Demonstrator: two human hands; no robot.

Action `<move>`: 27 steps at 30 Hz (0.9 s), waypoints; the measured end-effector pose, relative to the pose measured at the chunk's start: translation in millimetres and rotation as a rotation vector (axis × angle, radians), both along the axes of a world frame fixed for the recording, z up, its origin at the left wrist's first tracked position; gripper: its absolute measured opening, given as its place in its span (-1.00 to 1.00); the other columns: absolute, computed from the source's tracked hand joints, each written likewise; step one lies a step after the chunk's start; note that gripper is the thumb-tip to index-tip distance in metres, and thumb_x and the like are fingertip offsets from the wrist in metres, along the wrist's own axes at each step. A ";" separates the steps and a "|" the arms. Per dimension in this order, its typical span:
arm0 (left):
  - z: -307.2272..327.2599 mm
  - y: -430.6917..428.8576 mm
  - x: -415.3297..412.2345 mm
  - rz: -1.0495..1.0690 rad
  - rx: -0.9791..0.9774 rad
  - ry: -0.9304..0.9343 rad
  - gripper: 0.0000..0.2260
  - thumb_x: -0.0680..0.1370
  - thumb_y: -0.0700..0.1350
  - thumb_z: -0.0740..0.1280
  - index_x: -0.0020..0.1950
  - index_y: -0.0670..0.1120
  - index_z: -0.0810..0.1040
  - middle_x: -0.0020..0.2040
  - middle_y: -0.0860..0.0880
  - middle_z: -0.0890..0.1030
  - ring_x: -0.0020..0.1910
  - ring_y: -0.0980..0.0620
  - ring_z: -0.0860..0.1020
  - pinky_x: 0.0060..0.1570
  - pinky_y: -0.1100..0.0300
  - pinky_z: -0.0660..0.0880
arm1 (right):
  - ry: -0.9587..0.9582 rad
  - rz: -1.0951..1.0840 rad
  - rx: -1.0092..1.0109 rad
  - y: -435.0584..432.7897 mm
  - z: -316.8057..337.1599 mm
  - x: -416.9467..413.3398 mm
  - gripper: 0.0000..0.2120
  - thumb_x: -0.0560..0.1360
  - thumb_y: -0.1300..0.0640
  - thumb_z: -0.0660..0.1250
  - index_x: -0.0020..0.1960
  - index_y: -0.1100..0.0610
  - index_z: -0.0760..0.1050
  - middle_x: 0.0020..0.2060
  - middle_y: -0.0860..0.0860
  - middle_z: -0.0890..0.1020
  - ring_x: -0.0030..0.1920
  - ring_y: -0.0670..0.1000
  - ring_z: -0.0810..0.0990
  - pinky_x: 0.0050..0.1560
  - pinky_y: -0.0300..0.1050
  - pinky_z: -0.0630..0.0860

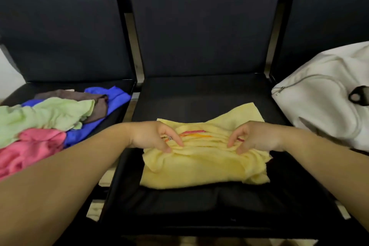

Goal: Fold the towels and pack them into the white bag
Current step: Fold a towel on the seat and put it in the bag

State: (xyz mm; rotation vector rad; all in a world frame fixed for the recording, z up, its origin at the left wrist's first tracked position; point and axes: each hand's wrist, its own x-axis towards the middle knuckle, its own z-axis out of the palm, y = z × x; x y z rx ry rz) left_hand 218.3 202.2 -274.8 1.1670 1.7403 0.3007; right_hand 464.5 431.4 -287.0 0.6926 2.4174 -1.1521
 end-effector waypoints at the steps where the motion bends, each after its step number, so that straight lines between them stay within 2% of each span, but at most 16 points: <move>1: 0.9 -1.2 2.6 -0.045 -0.033 -0.008 -0.68 0.52 -0.13 0.49 0.14 0.29 0.68 0.30 0.31 0.54 0.30 0.30 0.48 0.46 0.19 0.35 | -0.034 0.010 0.001 -2.3 -3.5 1.9 -0.76 0.38 0.11 0.57 -0.08 -0.23 0.70 0.10 -0.18 0.64 0.15 -0.15 0.58 0.32 -0.13 0.50; 3: 6.4 -5.5 10.3 -0.141 -0.117 -0.016 -0.69 0.56 -0.12 0.46 0.16 0.29 0.67 0.30 0.35 0.52 0.30 0.35 0.46 0.42 0.30 0.34 | -0.097 0.046 -0.069 -10.5 -4.3 7.2 -0.78 0.38 0.06 0.57 -0.05 -0.21 0.70 0.07 -0.06 0.66 0.06 0.02 0.64 0.18 0.00 0.60; 4: 9.1 -7.5 13.6 -0.159 -0.145 -0.025 -0.69 0.58 -0.12 0.43 0.19 0.27 0.66 0.31 0.34 0.52 0.29 0.35 0.47 0.38 0.34 0.35 | -0.120 0.060 -0.115 -14.4 -1.0 10.2 -0.80 0.41 0.04 0.56 -0.03 -0.21 0.69 0.02 0.00 0.66 -0.06 0.10 0.64 -0.03 0.01 0.65; 5: 10.9 -9.4 15.5 -0.148 -0.148 -0.040 -0.70 0.60 -0.13 0.41 0.22 0.25 0.65 0.32 0.32 0.52 0.27 0.35 0.49 0.32 0.36 0.39 | -0.136 0.062 -0.151 -17.4 3.7 13.5 -0.83 0.46 0.04 0.52 -0.01 -0.21 0.69 -0.07 0.02 0.63 -0.22 0.10 0.58 -0.28 -0.07 0.60; 6: 13.3 -11.1 16.0 -0.125 -0.135 -0.060 -0.69 0.62 -0.13 0.38 0.25 0.24 0.64 0.33 0.29 0.53 0.25 0.34 0.51 0.27 0.36 0.43 | -0.131 0.051 -0.172 -18.8 8.1 16.4 -0.85 0.52 0.04 0.48 0.01 -0.20 0.69 -0.15 -0.01 0.60 -0.32 0.04 0.51 -0.42 -0.15 0.49; 7: 15.0 -13.1 15.7 -0.100 -0.124 -0.085 -0.68 0.64 -0.14 0.36 0.30 0.23 0.61 0.35 0.26 0.53 0.24 0.31 0.53 0.24 0.33 0.46 | -0.107 0.022 -0.179 -19.1 12.0 19.2 -0.85 0.56 0.04 0.43 0.05 -0.20 0.68 -0.19 -0.08 0.61 -0.34 -0.03 0.49 -0.43 -0.19 0.45; 9: 17.1 -16.2 13.6 -0.042 -0.105 -0.176 -0.60 0.65 -0.18 0.32 0.41 0.21 0.52 0.38 0.20 0.54 0.29 0.20 0.55 0.26 0.21 0.51 | -0.039 -0.028 -0.124 -17.4 18.0 23.6 -0.82 0.59 0.00 0.39 0.13 -0.23 0.63 -0.09 -0.26 0.65 -0.19 -0.18 0.59 -0.23 -0.28 0.49; 10: 17.9 -16.9 12.8 0.003 -0.089 -0.218 -0.56 0.65 -0.21 0.32 0.44 0.21 0.48 0.36 0.19 0.56 0.30 0.16 0.56 0.27 0.15 0.52 | -0.013 -0.032 -0.039 -15.6 18.9 24.1 -0.81 0.59 -0.02 0.38 0.17 -0.25 0.60 -0.03 -0.26 0.64 -0.10 -0.24 0.59 -0.12 -0.35 0.46; 11: 19.1 -17.5 12.8 0.043 -0.063 -0.215 -0.54 0.64 -0.23 0.33 0.45 0.22 0.45 0.32 0.20 0.60 0.28 0.16 0.58 0.28 0.13 0.53 | 0.003 -0.024 0.049 -15.1 20.3 23.8 -0.79 0.59 -0.04 0.37 0.20 -0.26 0.56 -0.03 -0.23 0.60 -0.08 -0.27 0.55 -0.10 -0.38 0.41; 13: 21.6 -17.3 14.1 0.098 -0.007 -0.030 -0.56 0.63 -0.16 0.36 0.42 0.25 0.45 0.15 0.18 0.67 0.15 0.16 0.63 0.16 0.19 0.56 | 0.019 -0.055 0.142 -15.3 18.9 22.1 -0.73 0.58 -0.06 0.39 0.25 -0.27 0.49 -0.04 -0.20 0.51 -0.07 -0.25 0.48 -0.12 -0.37 0.35; 16: 18.3 -13.9 11.5 0.146 0.027 0.331 -0.69 0.59 -0.03 0.41 0.31 0.23 0.52 0.03 0.12 0.62 0.01 0.13 0.62 0.04 0.21 0.57 | 0.057 -0.194 0.114 -11.9 12.9 19.0 -0.56 0.49 -0.07 0.49 0.32 -0.24 0.47 0.07 -0.10 0.54 0.12 -0.13 0.51 0.09 -0.21 0.43; 18: 13.7 -11.3 10.5 0.192 0.049 0.426 -0.81 0.57 -0.01 0.41 0.17 0.18 0.58 -0.01 0.13 0.60 -0.02 0.14 0.60 0.01 0.20 0.56 | 0.086 -0.299 0.067 -7.3 9.3 15.8 -0.52 0.43 -0.09 0.55 0.30 -0.20 0.49 0.08 -0.09 0.57 0.15 -0.07 0.55 0.16 -0.14 0.48; 21: 9.4 -5.1 12.7 0.306 0.135 0.402 -0.92 0.54 0.03 0.45 0.02 0.13 0.61 -0.02 0.15 0.59 -0.04 0.16 0.57 -0.11 0.27 0.49 | 0.117 -0.395 0.075 -0.3 5.3 12.0 -0.57 0.38 -0.05 0.59 0.21 -0.11 0.57 0.07 -0.10 0.63 0.12 -0.06 0.60 0.08 -0.16 0.52; 24: 4.8 0.6 13.7 0.439 0.208 0.386 -0.98 0.57 0.00 0.43 -0.02 0.10 0.64 -0.03 0.14 0.63 -0.01 0.13 0.60 -0.12 0.27 0.48 | 0.150 -0.424 0.104 3.8 3.1 10.8 -0.61 0.41 0.15 0.57 0.19 -0.05 0.59 -0.04 -0.09 0.67 -0.04 -0.09 0.64 -0.12 -0.24 0.51; 27: -2.4 3.6 11.9 0.450 0.217 0.452 -0.91 0.58 -0.09 0.42 0.00 0.13 0.61 -0.05 0.10 0.63 -0.07 0.11 0.61 -0.17 0.27 0.50 | 0.236 -0.465 0.144 7.6 2.3 8.7 -0.57 0.39 0.25 0.56 0.16 -0.09 0.58 -0.02 -0.07 0.63 -0.07 -0.08 0.63 -0.19 -0.25 0.51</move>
